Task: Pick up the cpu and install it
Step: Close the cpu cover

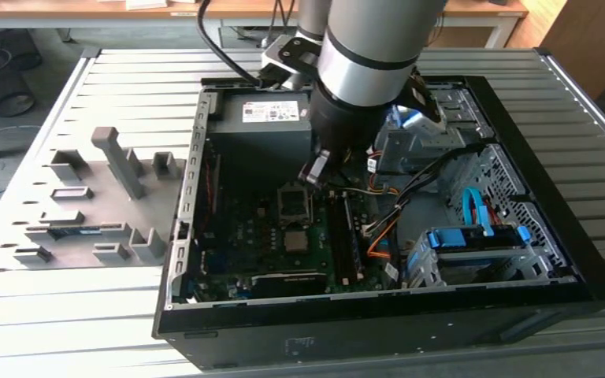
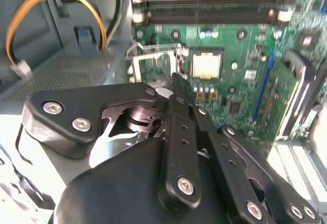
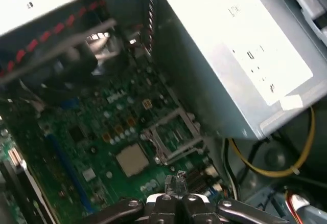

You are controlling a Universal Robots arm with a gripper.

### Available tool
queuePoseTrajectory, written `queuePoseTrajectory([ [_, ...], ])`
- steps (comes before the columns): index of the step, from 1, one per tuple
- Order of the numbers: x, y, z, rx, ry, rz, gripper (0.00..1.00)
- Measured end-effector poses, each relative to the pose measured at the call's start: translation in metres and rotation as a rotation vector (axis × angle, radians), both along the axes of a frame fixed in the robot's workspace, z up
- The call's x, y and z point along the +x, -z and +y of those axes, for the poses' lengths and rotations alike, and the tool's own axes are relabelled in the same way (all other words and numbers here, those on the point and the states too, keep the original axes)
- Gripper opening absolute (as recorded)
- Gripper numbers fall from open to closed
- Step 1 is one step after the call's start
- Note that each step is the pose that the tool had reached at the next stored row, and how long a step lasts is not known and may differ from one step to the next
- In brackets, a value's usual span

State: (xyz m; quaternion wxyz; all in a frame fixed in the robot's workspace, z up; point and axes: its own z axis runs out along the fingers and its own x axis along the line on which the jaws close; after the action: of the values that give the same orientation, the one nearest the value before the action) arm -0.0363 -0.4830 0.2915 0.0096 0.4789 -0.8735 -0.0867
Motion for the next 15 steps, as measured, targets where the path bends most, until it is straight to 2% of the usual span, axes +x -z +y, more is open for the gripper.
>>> queuePoseTrajectory([
  [3,0.013,0.0035,0.0004,0.0,0.0,0.0058,0.1],
  [6,0.02,0.0089,0.0027,0.0001,0.0,0.0092,0.1],
  [10,0.021,0.0163,0.0063,0.0003,0.004,0.0105,0.1],
  [15,0.021,0.0233,0.0071,0.0002,-0.002,0.0105,0.1],
])
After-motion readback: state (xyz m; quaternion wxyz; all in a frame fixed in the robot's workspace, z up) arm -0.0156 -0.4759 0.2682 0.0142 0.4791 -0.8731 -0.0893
